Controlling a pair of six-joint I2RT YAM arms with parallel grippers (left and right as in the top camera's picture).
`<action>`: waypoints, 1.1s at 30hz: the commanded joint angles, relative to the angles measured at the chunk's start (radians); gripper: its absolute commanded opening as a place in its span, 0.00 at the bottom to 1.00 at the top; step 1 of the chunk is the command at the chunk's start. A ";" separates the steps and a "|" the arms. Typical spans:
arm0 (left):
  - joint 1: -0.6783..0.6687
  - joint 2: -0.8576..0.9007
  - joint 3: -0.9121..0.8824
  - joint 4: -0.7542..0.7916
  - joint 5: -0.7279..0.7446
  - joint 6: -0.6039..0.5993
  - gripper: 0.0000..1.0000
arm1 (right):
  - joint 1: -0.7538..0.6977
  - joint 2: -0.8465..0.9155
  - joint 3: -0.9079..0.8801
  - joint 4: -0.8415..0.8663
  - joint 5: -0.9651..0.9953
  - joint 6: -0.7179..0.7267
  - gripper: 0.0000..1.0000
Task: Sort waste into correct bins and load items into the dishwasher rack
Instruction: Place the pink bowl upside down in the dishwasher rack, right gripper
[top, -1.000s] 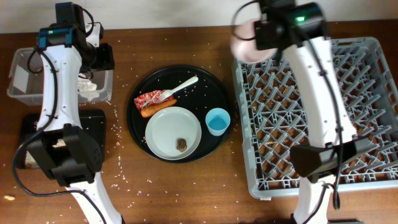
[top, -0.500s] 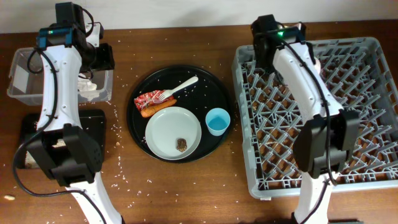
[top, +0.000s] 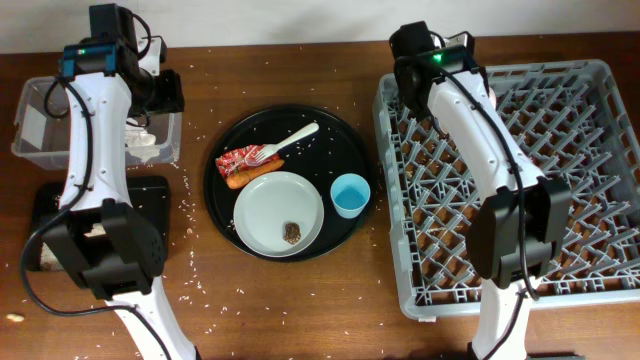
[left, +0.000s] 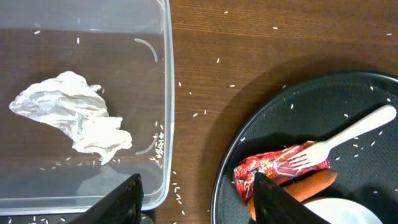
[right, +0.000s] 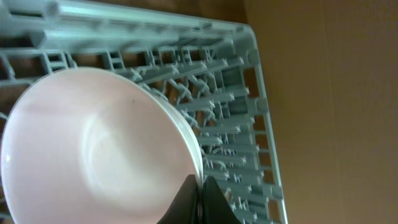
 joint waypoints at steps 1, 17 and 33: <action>0.004 0.007 -0.005 0.001 -0.003 0.015 0.56 | 0.006 0.002 0.000 0.044 0.011 -0.083 0.04; 0.004 0.007 -0.005 0.006 -0.003 0.015 0.56 | -0.008 0.008 0.000 0.176 0.047 -0.251 0.04; 0.005 0.007 -0.005 0.009 -0.003 0.015 0.56 | -0.048 0.036 -0.021 0.157 0.057 -0.238 0.04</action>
